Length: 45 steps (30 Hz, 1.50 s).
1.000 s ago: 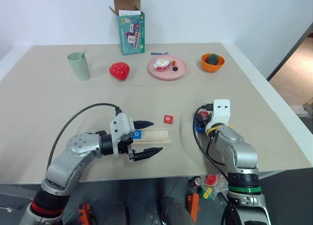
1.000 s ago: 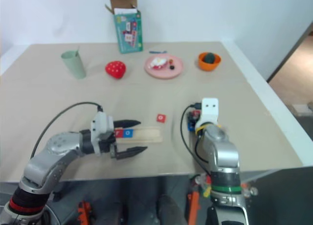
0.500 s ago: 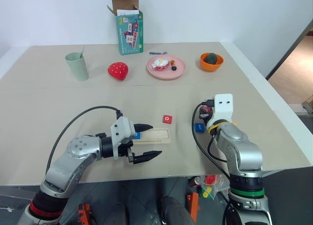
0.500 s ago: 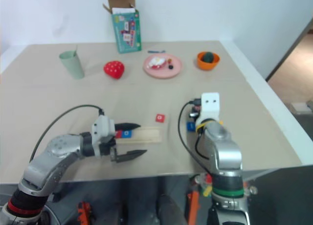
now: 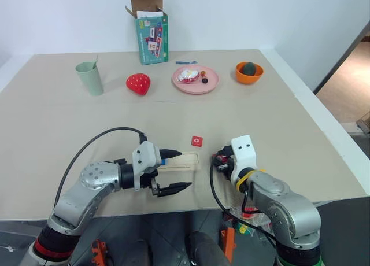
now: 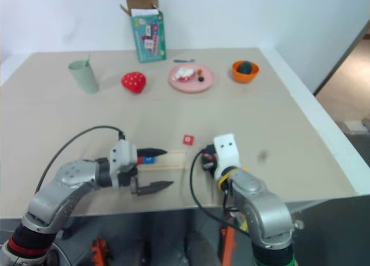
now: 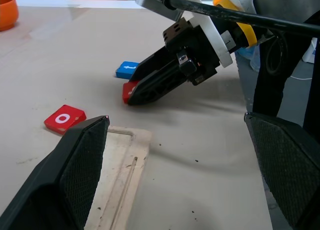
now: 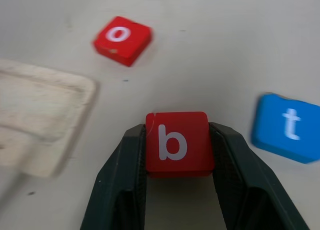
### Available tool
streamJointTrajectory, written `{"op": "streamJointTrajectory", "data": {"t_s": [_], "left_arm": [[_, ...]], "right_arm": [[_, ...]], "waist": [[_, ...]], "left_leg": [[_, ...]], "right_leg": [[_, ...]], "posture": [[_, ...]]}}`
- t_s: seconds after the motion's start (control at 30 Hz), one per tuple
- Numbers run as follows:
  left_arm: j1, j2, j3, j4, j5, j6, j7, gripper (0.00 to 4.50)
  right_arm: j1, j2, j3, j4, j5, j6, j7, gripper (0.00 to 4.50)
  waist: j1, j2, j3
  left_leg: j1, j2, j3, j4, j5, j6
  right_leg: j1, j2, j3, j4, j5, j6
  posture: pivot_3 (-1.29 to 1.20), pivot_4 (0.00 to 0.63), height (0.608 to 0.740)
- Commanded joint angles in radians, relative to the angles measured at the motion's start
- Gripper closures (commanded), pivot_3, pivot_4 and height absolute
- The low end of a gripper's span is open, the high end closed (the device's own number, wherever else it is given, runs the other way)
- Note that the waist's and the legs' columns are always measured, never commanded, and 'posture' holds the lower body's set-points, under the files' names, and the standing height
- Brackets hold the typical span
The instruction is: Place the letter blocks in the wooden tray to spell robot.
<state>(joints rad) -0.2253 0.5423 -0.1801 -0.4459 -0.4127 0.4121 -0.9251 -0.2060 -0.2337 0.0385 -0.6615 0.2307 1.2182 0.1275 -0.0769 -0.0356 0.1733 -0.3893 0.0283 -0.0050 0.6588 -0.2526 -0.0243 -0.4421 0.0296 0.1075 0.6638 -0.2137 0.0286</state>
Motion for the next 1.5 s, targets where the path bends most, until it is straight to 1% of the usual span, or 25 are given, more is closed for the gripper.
{"op": "streamJointTrajectory", "data": {"t_s": [0.03, 0.17, 0.23, 0.37, 0.43, 0.53, 0.67, 0.73, 0.83, 0.87, 0.97, 1.03, 1.1, 1.2, 1.33, 1.5], "left_arm": [[0.005, 0.017, 0.009, -0.026, -0.001, -0.017, -0.005, 0.00], [0.007, 0.024, 0.007, -0.029, 0.001, -0.019, -0.001, 0.00], [0.011, 0.028, 0.007, -0.034, 0.003, -0.020, 0.001, 0.00], [0.017, 0.032, 0.009, -0.041, 0.002, -0.017, 0.005, 0.00], [0.017, 0.034, 0.010, -0.043, 0.003, -0.016, 0.007, 0.00], [0.016, 0.034, 0.010, -0.040, 0.006, -0.017, 0.008, 0.00], [0.017, 0.031, 0.006, -0.032, 0.018, -0.034, 0.005, 0.00], [0.012, 0.027, -0.001, -0.023, 0.027, -0.049, 0.001, 0.00], [0.002, 0.021, -0.012, -0.011, 0.040, -0.068, -0.002, 0.00], [-0.002, 0.020, -0.014, -0.008, 0.041, -0.071, -0.004, 0.00], [-0.007, 0.016, -0.022, -0.005, 0.043, -0.078, -0.009, 0.00], [-0.006, 0.012, -0.025, -0.010, 0.036, -0.074, -0.011, 0.00], [-0.004, 0.012, -0.026, -0.014, 0.031, -0.070, -0.012, 0.00], [0.007, 0.016, -0.024, -0.031, 0.025, -0.060, -0.007, 0.00], [0.022, 0.021, -0.019, -0.048, 0.026, -0.054, 0.005, 0.00], [0.041, 0.027, -0.011, -0.071, 0.026, -0.042, 0.023, 0.00]], "right_arm": [[-0.022, 0.002, 0.003, -0.026, 0.004, -0.013, 0.003, 3.28], [-0.027, 0.022, 0.000, -0.001, 0.012, -0.014, 0.005, 3.28], [-0.027, 0.041, -0.010, 0.002, 0.026, 0.008, 0.007, 2.22], [-0.031, 0.051, -0.018, -0.007, 0.033, -0.001, 0.010, 0.87], [-0.044, 0.042, -0.033, -0.013, 0.046, 0.003, 0.022, 0.07], [-0.103, -0.030, -0.071, -0.019, 0.082, 0.002, 0.089, 0.03], [-0.222, -0.196, -0.128, 0.025, 0.190, -0.021, 0.281, 0.03], [-0.263, -0.299, -0.114, 0.072, 0.226, -0.074, 0.408, 0.03], [-0.313, -0.437, -0.061, 0.184, 0.229, -0.261, 0.627, 0.03], [-0.331, -0.476, -0.029, 0.242, 0.211, -0.358, 0.717, 0.03], [-0.382, -0.550, 0.078, 0.418, 0.145, -0.637, 0.967, 0.03], [-0.440, -0.565, 0.161, 0.601, 0.079, -0.840, 1.137, 0.03], [-0.483, -0.556, 0.201, 0.731, 0.045, -0.964, 1.235, 0.03], [-0.581, -0.515, 0.271, 1.010, -0.049, -1.194, 1.352, 0.03], [-0.658, -0.460, 0.288, 1.241, -0.105, -1.335, 1.403, 0.03], [-0.695, -0.417, 0.289, 1.370, -0.142, -1.414, 1.431, 0.03]], "waist": [[0.000, 0.000, 0.000], [0.000, 0.000, 0.000], [0.000, 0.000, 0.000], [0.000, 0.000, 0.000], [0.000, 0.000, 0.000], [0.000, 0.000, 0.000], [0.000, 0.001, 0.003], [0.000, 0.001, 0.003], [0.000, 0.001, 0.004], [0.000, 0.001, 0.004], [-0.001, 0.001, 0.005], [-0.002, 0.000, 0.005], [-0.002, 0.000, 0.005], [-0.002, 0.000, 0.006], [-0.001, 0.000, 0.006], [0.000, 0.000, 0.006]], "left_leg": [[0.000, 0.000, 0.000, 0.000, 0.000, 0.000], [0.000, 0.000, 0.000, -0.001, 0.000, 0.000], [0.000, 0.000, 0.000, -0.001, 0.000, 0.000], [0.000, 0.000, -0.001, -0.001, 0.000, 0.000], [0.000, 0.000, -0.001, -0.001, 0.000, 0.000], [0.000, 0.000, 0.000, -0.001, 0.000, 0.000], [0.000, -0.001, 0.000, -0.001, 0.000, 0.000], [0.000, -0.001, -0.002, -0.001, 0.000, 0.000], [0.000, -0.001, -0.002, -0.003, -0.001, 0.001], [0.000, -0.001, -0.001, -0.003, -0.001, 0.002], [0.000, 0.000, -0.001, -0.003, -0.001, 0.002], [0.000, 0.000, -0.001, -0.003, -0.001, 0.002], [0.001, 0.000, -0.001, -0.003, -0.001, 0.002], [0.001, 0.000, -0.001, -0.002, -0.001, 0.002], [0.001, 0.000, 0.000, -0.002, -0.001, 0.002], [0.001, 0.000, -0.001, -0.002, -0.001, 0.002]], "right_leg": [[0.000, 0.000, 0.000, 0.000, 0.000, 0.000], [0.000, 0.000, 0.000, 0.000, 0.000, 0.000], [0.000, 0.000, 0.000, 0.000, 0.000, 0.000], [0.000, 0.000, -0.001, 0.000, 0.000, 0.000], [0.000, 0.000, -0.001, 0.000, 0.000, 0.000], [0.000, 0.000, 0.000, 0.000, 0.000, 0.000], [0.000, -0.001, 0.000, -0.001, 0.000, 0.000], [0.001, 0.000, -0.002, -0.001, -0.001, 0.000], [0.001, 0.000, -0.003, -0.002, -0.002, -0.001], [0.001, 0.000, -0.002, -0.002, -0.002, -0.001], [0.001, 0.000, -0.002, -0.003, -0.002, -0.001], [0.001, 0.000, -0.003, -0.003, -0.002, -0.001], [0.002, 0.000, -0.002, -0.003, -0.002, -0.001], [0.002, 0.000, -0.002, -0.002, -0.001, -0.001], [0.002, 0.000, -0.001, -0.002, -0.001, -0.001], [0.002, -0.001, -0.001, -0.002, -0.001, -0.001]], "posture": [[0.00, 0.150, 0.740], [0.00, 0.150, 0.740], [0.00, 0.150, 0.740], [0.00, 0.150, 0.740], [0.00, 0.150, 0.740], [0.00, 0.150, 0.740], [0.00, 0.150, 0.740], [0.00, 0.150, 0.740], [0.00, 0.150, 0.740], [0.00, 0.150, 0.740], [0.00, 0.150, 0.740], [0.00, 0.150, 0.740], [0.00, 0.150, 0.740], [0.00, 0.150, 0.740], [0.00, 0.150, 0.740], [0.00, 0.150, 0.740]]}}
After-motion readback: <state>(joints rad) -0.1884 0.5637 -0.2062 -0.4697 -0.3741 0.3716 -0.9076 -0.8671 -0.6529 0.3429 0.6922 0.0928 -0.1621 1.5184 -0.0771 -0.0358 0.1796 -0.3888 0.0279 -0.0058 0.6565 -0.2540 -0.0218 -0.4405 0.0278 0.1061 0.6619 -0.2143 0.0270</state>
